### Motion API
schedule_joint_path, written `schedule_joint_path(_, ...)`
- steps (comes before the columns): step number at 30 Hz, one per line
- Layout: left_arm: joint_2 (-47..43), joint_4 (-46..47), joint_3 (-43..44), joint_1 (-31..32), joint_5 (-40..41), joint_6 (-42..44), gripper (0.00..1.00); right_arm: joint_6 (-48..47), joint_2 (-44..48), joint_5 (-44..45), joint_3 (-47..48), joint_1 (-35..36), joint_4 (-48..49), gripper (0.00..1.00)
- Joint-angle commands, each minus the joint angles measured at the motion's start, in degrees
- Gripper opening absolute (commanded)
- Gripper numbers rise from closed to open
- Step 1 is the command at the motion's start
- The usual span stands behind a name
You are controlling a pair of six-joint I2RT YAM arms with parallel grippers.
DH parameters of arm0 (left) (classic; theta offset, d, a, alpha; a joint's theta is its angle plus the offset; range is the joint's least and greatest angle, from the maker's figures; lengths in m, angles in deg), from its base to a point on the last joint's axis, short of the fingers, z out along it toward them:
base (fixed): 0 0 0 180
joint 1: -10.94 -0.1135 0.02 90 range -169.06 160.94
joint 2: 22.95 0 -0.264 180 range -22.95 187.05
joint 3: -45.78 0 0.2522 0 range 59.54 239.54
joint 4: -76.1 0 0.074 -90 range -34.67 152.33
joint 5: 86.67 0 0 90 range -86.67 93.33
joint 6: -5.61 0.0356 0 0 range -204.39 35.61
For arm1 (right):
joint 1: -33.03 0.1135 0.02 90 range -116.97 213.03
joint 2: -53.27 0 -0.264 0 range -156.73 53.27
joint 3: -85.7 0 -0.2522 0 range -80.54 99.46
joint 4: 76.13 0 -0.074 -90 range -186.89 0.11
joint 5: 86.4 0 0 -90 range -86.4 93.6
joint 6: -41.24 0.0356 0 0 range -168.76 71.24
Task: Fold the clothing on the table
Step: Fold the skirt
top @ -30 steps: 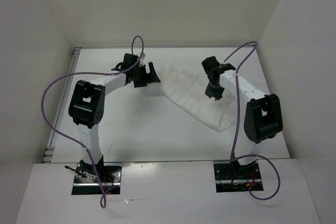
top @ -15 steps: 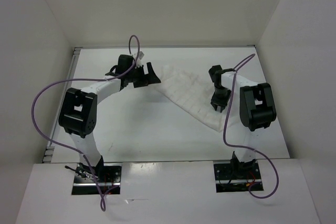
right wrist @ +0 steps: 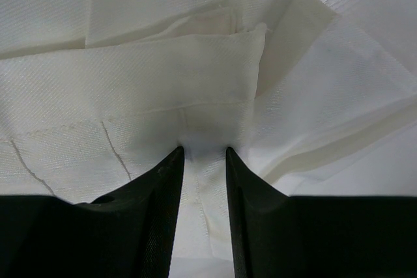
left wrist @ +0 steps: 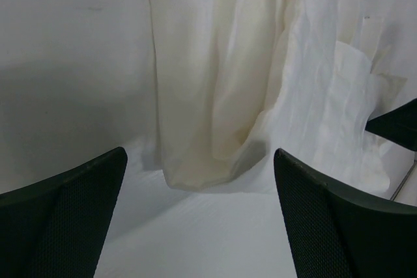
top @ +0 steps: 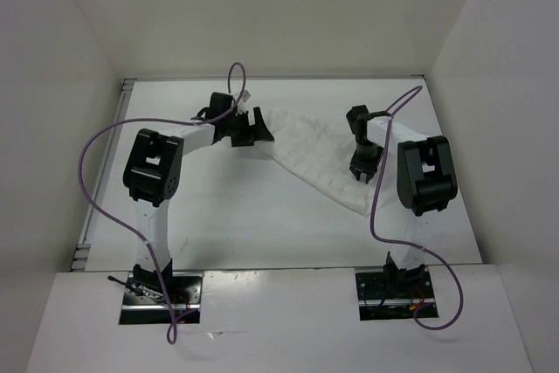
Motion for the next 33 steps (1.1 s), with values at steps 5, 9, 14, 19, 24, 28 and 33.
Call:
schedule_joint_path(5,4.2,1.5,4.9,0.4,2.7,3.4,0.98,-0.1,0.1,-1.4,1.0,-0.2,3.3,0.38)
schedule_joint_path(9,8.5,-3.4,9.5,2.0,1.9,5.4,0.91,0.4,0.1,-1.4,1.0,-0.2,3.3,0.38)
schedule_joint_path(14,9.7,-4.7,10.2,3.7,-4.5,4.9,0.75,0.4,0.1,-0.9,1.0,-0.2,2.8,0.38)
schedule_joint_path(19,10.8,-4.7,8.9,3.7,-7.4,4.4,0.53,0.9,1.1,-0.9,1.0,-0.2,2.8,0.38)
schedule_joint_path(24,12.6,-1.4,7.9,5.5,-9.5,0.4,0.00,0.9,1.1,-0.9,0.4,-0.2,2.8,0.38)
schedule_joint_path(28,4.6,1.2,2.7,4.8,-5.0,-2.4,0.00,0.4,1.1,-0.3,2.2,-0.2,2.8,0.38)
schedule_joint_path(33,-9.8,-3.6,-4.5,2.1,0.4,-3.0,0.00,-4.2,0.0,-4.8,6.4,-0.2,4.8,0.39)
